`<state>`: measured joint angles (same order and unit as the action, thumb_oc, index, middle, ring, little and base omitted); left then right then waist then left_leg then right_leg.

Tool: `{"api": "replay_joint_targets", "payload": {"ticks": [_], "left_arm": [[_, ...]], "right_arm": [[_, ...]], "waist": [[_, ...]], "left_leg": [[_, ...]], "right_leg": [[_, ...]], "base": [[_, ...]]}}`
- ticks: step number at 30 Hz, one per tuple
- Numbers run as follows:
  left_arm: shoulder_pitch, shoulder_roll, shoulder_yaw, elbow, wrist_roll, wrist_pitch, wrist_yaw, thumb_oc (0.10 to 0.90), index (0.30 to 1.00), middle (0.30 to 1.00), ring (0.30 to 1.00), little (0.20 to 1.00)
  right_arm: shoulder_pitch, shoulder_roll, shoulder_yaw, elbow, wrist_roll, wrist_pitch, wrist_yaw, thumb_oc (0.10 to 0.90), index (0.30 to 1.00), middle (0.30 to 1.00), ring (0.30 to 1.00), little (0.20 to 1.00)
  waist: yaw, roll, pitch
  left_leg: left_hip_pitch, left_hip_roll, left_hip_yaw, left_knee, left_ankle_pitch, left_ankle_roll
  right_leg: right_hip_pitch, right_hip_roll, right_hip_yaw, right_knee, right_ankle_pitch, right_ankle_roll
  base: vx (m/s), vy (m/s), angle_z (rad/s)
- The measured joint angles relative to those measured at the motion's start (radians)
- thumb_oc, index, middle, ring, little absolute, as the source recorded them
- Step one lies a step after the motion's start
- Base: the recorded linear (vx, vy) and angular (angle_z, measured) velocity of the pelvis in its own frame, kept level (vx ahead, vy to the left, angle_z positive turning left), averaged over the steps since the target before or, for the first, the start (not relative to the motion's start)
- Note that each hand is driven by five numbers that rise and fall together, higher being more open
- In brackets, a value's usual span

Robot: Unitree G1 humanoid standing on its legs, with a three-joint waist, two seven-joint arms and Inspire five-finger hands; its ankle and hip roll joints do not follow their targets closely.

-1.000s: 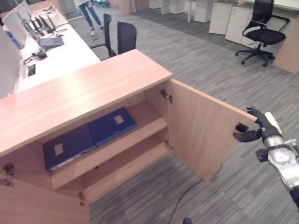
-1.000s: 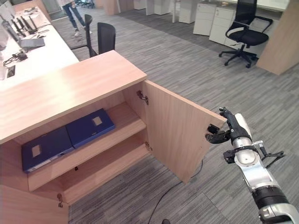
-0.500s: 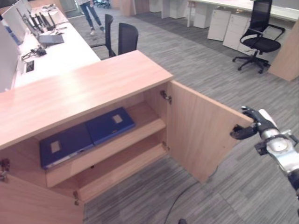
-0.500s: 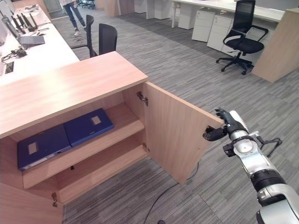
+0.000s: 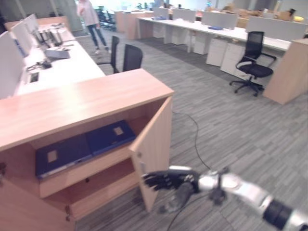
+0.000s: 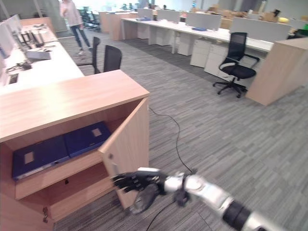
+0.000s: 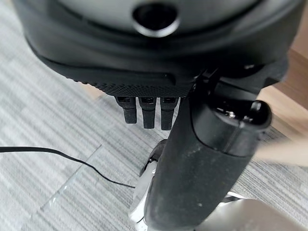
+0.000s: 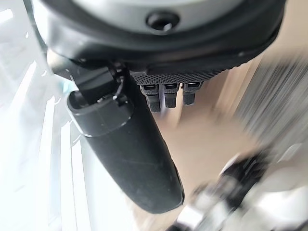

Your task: Put the empty folder in the office cabinet

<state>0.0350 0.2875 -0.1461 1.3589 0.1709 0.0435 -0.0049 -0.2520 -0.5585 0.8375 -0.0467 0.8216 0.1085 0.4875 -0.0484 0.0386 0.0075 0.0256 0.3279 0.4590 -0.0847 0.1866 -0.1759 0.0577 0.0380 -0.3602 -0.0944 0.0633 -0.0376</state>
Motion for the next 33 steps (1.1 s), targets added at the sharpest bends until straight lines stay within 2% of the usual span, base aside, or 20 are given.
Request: {"api": "replay_joint_targets", "payload": {"ticks": [2, 4, 8, 9, 11, 12, 13, 15, 17, 18, 19, 21, 23, 25, 27, 28, 29, 31, 32, 33], "left_arm": [[0.01, -0.005, -0.003, -0.003, -0.001, 0.002, 0.016, 0.8, 0.9, 0.9, 0.9, 0.9], [0.017, -0.01, -0.006, -0.014, -0.003, 0.003, 0.032, 0.8, 0.9, 0.9, 0.9, 0.9], [0.022, -0.024, -0.01, -0.035, -0.008, 0.002, 0.072, 0.8, 0.9, 0.9, 0.9, 0.9], [0.018, -0.031, -0.015, -0.036, -0.008, 0.002, 0.085, 0.8, 0.9, 0.9, 0.9, 0.9], [0.001, -0.036, -0.035, -0.038, -0.01, -0.003, 0.087, 0.8, 0.9, 0.9, 0.9, 0.9], [-0.025, -0.037, -0.042, -0.049, -0.015, -0.004, 0.086, 0.8, 0.9, 0.9, 0.9, 0.9], [-0.033, -0.033, -0.04, -0.055, -0.037, -0.003, 0.087, 0.8, 0.9, 0.9, 0.9, 0.9], [-0.043, -0.013, -0.019, -0.054, -0.054, -0.004, 0.088, 0.8, 0.9, 0.9, 0.9, 0.9], [-0.041, -0.002, -0.006, -0.048, -0.089, -0.004, 0.081, 0.8, 0.9, 0.9, 0.9, 0.9], [-0.041, -0.005, -0.009, -0.047, -0.089, -0.001, 0.081, 0.8, 0.9, 0.9, 0.9, 0.9], [-0.046, -0.013, -0.006, -0.044, -0.088, -0.001, 0.081, 0.8, 0.9, 0.9, 0.9, 0.9], [-0.044, -0.025, -0.004, -0.043, -0.09, -0.001, 0.081, 0.8, 0.9, 0.9, 0.9, 0.9], [-0.045, -0.029, -0.005, -0.047, -0.091, -0.001, 0.084, 0.8, 0.9, 0.9, 0.9, 0.9], [-0.037, -0.032, -0.005, -0.061, -0.092, -0.003, 0.078, 0.8, 0.9, 0.9, 0.9, 0.9], [-0.024, -0.042, -0.006, -0.079, -0.089, -0.016, 0.078, 0.8, 0.9, 0.9, 0.9, 0.9], [-0.024, -0.046, -0.009, -0.086, -0.089, -0.022, 0.079, 0.8, 0.9, 0.9, 0.9, 0.9], [-0.017, -0.049, -0.009, -0.073, -0.089, -0.026, 0.08, 0.8, 0.9, 0.9, 0.9, 0.9], [-0.026, -0.051, -0.008, -0.05, -0.09, -0.023, 0.079, 0.8, 0.9, 0.9, 0.9, 0.9], [-0.021, -0.053, -0.007, -0.03, -0.091, -0.026, 0.08, 0.8, 0.9, 0.9, 0.9, 0.9], [-0.027, -0.058, -0.007, -0.023, -0.101, -0.027, 0.081, 0.8, 0.9, 0.9, 0.9, 0.9]], "right_arm": [[0.062, 0.115, -0.046, 0.065, 0.066, -0.031, -0.038, 0.8, 0.9, 0.9, 0.9, 0.9], [0.054, 0.149, -0.046, 0.087, 0.106, -0.043, -0.088, 0.8, 0.9, 0.9, 0.9, 0.9], [0.056, 0.135, -0.041, 0.107, 0.166, -0.054, -0.121, 0.8, 0.9, 0.9, 0.9, 0.9], [0.056, 0.114, -0.036, 0.111, 0.171, -0.056, -0.127, 0.8, 0.9, 0.9, 0.9, 0.9], [0.056, 0.055, -0.032, 0.111, 0.169, -0.058, -0.128, 0.8, 0.9, 0.9, 0.9, 0.9], [0.058, 0.009, -0.027, 0.11, 0.157, -0.059, -0.13, 0.8, 0.9, 0.9, 0.9, 0.9], [0.06, -0.015, -0.026, 0.112, 0.137, -0.057, -0.134, 0.8, 0.9, 0.9, 0.9, 0.9], [0.06, -0.038, -0.026, 0.114, 0.102, -0.05, -0.134, 0.8, 0.9, 0.9, 0.9, 0.9], [0.073, -0.066, -0.051, 0.122, 0.051, -0.053, -0.132, 0.8, 0.9, 0.9, 0.9, 0.9], [0.082, -0.059, -0.062, 0.124, 0.033, -0.053, -0.133, 0.8, 0.9, 0.9, 0.9, 0.9], [0.11, -0.052, -0.104, 0.153, -0.043, -0.07, -0.136, 0.8, 0.9, 0.9, 0.9, 0.9], [0.16, -0.004, -0.189, 0.289, -0.261, -0.085, -0.196, 0.8, 0.9, 0.9, 0.9, 0.9], [0.175, 0.01, -0.201, 0.368, -0.371, -0.079, -0.234, 0.8, 0.9, 0.9, 0.9, 0.9], [0.216, 0.042, -0.24, 0.476, -0.49, -0.084, -0.252, 0.8, 0.9, 0.9, 0.9, 0.9], [0.266, 0.108, -0.322, 0.594, -0.561, -0.08, -0.283, 0.8, 0.9, 0.9, 0.9, 0.9], [0.281, 0.126, -0.339, 0.642, -0.578, -0.076, -0.3, 0.8, 0.9, 0.9, 0.9, 0.9], [0.286, 0.178, -0.341, 0.771, -0.599, -0.062, -0.327, 0.8, 0.9, 0.9, 0.9, 0.9], [0.273, 0.235, -0.352, 0.922, -0.631, -0.047, -0.363, 0.8, 0.9, 0.9, 0.9, 0.9], [0.257, 0.326, -0.436, 1.107, -0.645, -0.046, -0.413, 0.8, 0.9, 0.9, 0.9, 0.9], [0.239, 0.356, -0.503, 1.181, -0.631, -0.036, -0.433, 0.8, 0.9, 0.9, 0.9, 0.9]], "waist": [[0.01, -0.003, -0.008], [0.028, 0.0, -0.009], [0.034, 0.007, -0.007], [0.032, 0.013, -0.006], [0.062, 0.027, -0.004], [0.079, 0.017, 0.001], [0.083, -0.007, 0.014], [0.091, -0.051, 0.032], [0.082, -0.064, 0.041], [0.074, -0.058, 0.038], [0.075, -0.052, 0.039], [0.083, -0.037, 0.043], [0.081, -0.043, 0.046], [0.11, -0.056, 0.049], [0.115, -0.046, 0.057], [0.11, -0.038, 0.056], [0.129, -0.037, 0.058], [0.134, -0.042, 0.06], [0.149, -0.045, 0.059], [0.154, -0.041, 0.062]], "left_leg": [[-0.008, 0.0, 0.0, 0.0, -0.002, 0.002], [-0.011, 0.0, -0.001, 0.0, -0.002, 0.002], [-0.033, 0.001, -0.036, 0.0, 0.002, 0.005], [-0.054, 0.001, -0.056, 0.001, 0.003, 0.005], [-0.088, -0.002, -0.101, 0.0, 0.009, 0.009], [-0.107, -0.007, -0.113, 0.004, -0.014, 0.025], [-0.119, -0.031, -0.11, 0.031, -0.042, 0.024], [-0.133, -0.069, -0.108, 0.122, -0.045, 0.001], [-0.102, -0.084, -0.084, 0.219, -0.065, 0.0], [-0.084, -0.083, -0.083, 0.221, -0.07, 0.01], [-0.065, -0.095, -0.073, 0.22, -0.115, 0.015], [-0.042, -0.134, -0.082, 0.118, -0.139, 0.076], [-0.046, -0.172, -0.12, 0.088, -0.122, 0.105], [-0.051, -0.216, -0.159, 0.051, -0.111, 0.128], [-0.05, -0.244, -0.205, 0.024, -0.11, 0.148], [-0.048, -0.25, -0.224, 0.015, -0.113, 0.156], [-0.042, -0.277, -0.25, 0.003, -0.101, 0.177], [-0.038, -0.299, -0.285, 0.004, -0.102, 0.192], [-0.038, -0.332, -0.326, 0.005, -0.096, 0.213], [-0.031, -0.341, -0.341, 0.005, -0.097, 0.225]], "right_leg": [[0.005, -0.001, 0.0, 0.001, -0.001, 0.002], [0.004, 0.0, -0.001, 0.007, -0.001, 0.002], [0.001, 0.007, -0.028, 0.005, 0.0, 0.003], [-0.001, 0.009, -0.059, 0.01, -0.002, 0.001], [-0.007, 0.011, -0.107, 0.009, -0.004, -0.001], [-0.009, -0.009, -0.172, 0.003, -0.006, -0.014], [-0.009, -0.042, -0.217, 0.001, 0.0, -0.027], [-0.004, -0.099, -0.252, 0.001, -0.003, -0.027], [0.018, -0.144, -0.318, 0.009, -0.01, -0.008], [0.022, -0.147, -0.325, 0.012, -0.013, 0.002], [0.03, -0.16, -0.363, 0.025, -0.019, 0.018], [0.034, -0.19, -0.43, 0.087, -0.031, 0.065], [0.035, -0.219, -0.432, 0.114, -0.042, 0.082], [0.048, -0.257, -0.442, 0.12, -0.031, 0.106], [0.06, -0.299, -0.445, 0.17, -0.033, 0.111], [0.065, -0.305, -0.45, 0.187, -0.032, 0.105], [0.073, -0.339, -0.457, 0.225, -0.031, 0.105], [0.09, -0.364, -0.486, 0.246, -0.032, 0.105], [0.101, -0.407, -0.501, 0.296, -0.027, 0.099], [0.097, -0.426, -0.501, 0.327, -0.026, 0.099]], "base": [[0.01, -0.011, 0.19], [0.01, -0.012, 0.04], [-0.07, -0.001, 0.21], [-0.1, 0.003, 0.55], [-0.08, -0.006, 0.78], [-0.09, -0.006, 1.1], [-0.04, 0.005, 1.17], [-0.03, 0.039, 0.98], [0.01, 0.131, 1.01], [0.03, 0.139, 0.75], [0.02, 0.179, 1.11], [0.02, 0.227, 1.16], [0.02, 0.169, 0.9], [0.0, 0.256, 0.83], [-0.03, 0.238, 0.84], [-0.02, 0.258, 0.94], [0.0, 0.252, 0.78], [-0.01, 0.224, 0.82], [-0.01, 0.283, 0.84], [0.05, 0.413, 0.85]]}}
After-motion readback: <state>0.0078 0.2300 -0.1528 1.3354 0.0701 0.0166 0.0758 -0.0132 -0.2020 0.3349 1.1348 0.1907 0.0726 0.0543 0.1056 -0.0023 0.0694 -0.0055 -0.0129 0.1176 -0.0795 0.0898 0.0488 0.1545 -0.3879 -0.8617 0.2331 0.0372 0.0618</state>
